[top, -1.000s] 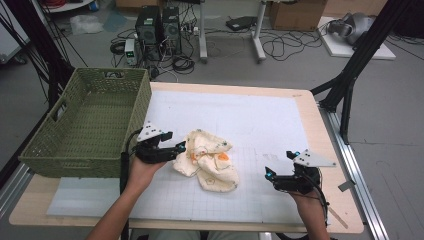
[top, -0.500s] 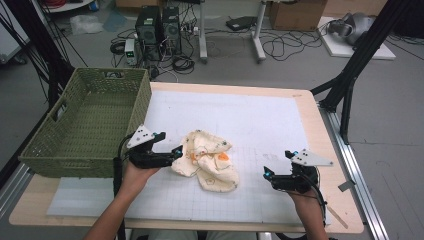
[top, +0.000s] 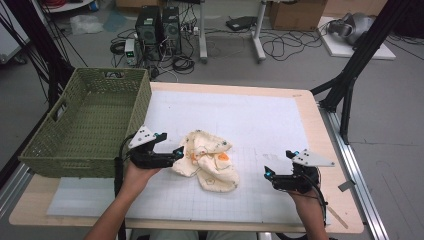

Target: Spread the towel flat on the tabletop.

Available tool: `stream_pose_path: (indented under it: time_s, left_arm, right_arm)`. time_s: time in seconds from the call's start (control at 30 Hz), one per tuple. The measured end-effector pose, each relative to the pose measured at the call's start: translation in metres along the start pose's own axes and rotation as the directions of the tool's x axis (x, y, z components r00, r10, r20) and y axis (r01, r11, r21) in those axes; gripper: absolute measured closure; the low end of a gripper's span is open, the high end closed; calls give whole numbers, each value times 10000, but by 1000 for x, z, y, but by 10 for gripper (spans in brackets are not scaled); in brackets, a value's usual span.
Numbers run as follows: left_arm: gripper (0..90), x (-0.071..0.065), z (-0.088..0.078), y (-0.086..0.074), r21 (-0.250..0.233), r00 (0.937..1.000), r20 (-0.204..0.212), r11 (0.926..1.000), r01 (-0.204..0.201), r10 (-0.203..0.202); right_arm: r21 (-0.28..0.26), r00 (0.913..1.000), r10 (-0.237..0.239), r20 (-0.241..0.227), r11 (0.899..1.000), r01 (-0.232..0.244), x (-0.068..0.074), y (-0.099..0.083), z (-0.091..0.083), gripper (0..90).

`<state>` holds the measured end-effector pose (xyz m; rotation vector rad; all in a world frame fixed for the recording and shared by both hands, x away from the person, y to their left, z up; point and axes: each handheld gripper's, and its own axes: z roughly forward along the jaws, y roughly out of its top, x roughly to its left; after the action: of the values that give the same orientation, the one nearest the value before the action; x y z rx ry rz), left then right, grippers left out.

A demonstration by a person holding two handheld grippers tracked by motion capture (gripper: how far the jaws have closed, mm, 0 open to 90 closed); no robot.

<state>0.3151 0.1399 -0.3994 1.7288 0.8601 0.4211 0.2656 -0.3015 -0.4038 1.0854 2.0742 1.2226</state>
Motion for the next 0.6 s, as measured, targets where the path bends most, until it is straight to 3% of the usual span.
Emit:
stream_pose_path:
  time_s: [0.1, 0.23, 0.43, 0.6]
  left_arm:
    - [217, 0, 2, -1, 143, 9997, 225, 9999, -1, -2]
    - [219, 0, 5, -6, 388, 9995, 320, 9992, 8, -21]
    - [222, 1, 10, -11, 714, 9990, 408, 9973, 144, -173]
    - [224, -1, 10, -11, 746, 9986, 523, 9972, 67, -107]
  right_arm:
    - [59, 10000, 34, -28, 10000, -34, 0, -1, 2, 57]
    - [127, 9998, 173, -56, 9998, -172, -2, -3, 3, 56]
    - [255, 9999, 24, -98, 9997, -22, -3, -4, 9, 56]
    - [282, 9999, 78, -133, 9996, -74, -3, -5, 9, 56]
